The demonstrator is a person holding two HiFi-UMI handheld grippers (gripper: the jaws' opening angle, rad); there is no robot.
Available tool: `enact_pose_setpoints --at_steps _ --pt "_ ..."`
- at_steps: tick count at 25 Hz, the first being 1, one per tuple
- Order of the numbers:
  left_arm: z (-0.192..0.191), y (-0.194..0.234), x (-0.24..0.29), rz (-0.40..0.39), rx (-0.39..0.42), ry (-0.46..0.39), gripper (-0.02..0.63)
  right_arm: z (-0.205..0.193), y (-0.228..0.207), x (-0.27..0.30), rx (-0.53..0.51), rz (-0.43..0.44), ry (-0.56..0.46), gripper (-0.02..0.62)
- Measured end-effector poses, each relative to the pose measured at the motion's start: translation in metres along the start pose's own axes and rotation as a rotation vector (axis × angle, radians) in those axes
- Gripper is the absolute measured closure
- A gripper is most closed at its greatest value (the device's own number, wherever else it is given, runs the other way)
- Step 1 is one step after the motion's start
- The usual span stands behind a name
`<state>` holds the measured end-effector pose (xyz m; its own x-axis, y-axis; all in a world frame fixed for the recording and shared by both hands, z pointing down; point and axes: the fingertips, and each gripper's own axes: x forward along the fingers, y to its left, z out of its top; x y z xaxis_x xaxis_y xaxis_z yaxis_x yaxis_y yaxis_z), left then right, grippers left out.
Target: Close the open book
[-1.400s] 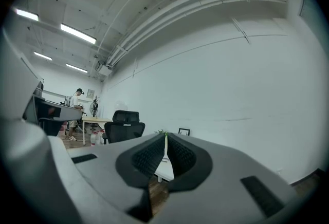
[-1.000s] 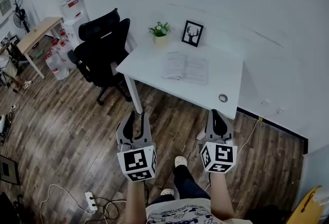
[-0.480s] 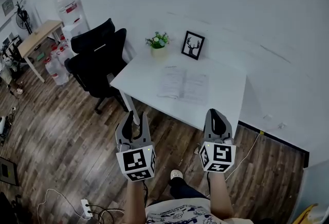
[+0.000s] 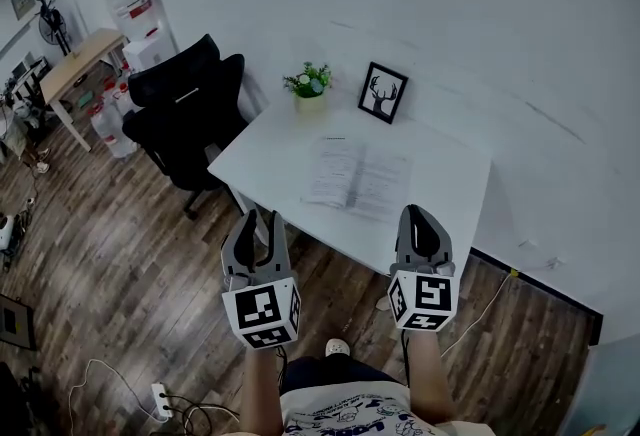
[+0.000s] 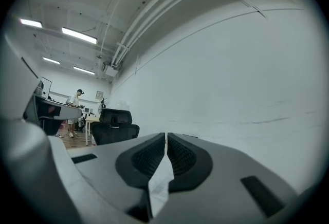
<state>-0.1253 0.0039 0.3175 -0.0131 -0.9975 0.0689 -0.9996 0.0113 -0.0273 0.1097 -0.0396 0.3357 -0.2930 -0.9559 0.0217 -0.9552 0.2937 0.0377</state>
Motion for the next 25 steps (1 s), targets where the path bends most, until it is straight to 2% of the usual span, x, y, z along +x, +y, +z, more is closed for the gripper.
enact_pose_setpoints --at_steps 6,14,25 --pt "-0.009 -0.006 0.02 0.005 0.004 0.028 0.499 -0.008 -0.007 0.023 0.015 0.021 0.014 0.565" --pt "-0.016 0.007 0.046 0.026 0.007 0.051 0.499 -0.019 -0.009 0.049 0.032 0.023 0.032 0.565" --pt "-0.023 0.011 0.105 -0.025 -0.009 0.067 0.499 -0.027 -0.016 0.098 0.027 -0.011 0.053 0.565"
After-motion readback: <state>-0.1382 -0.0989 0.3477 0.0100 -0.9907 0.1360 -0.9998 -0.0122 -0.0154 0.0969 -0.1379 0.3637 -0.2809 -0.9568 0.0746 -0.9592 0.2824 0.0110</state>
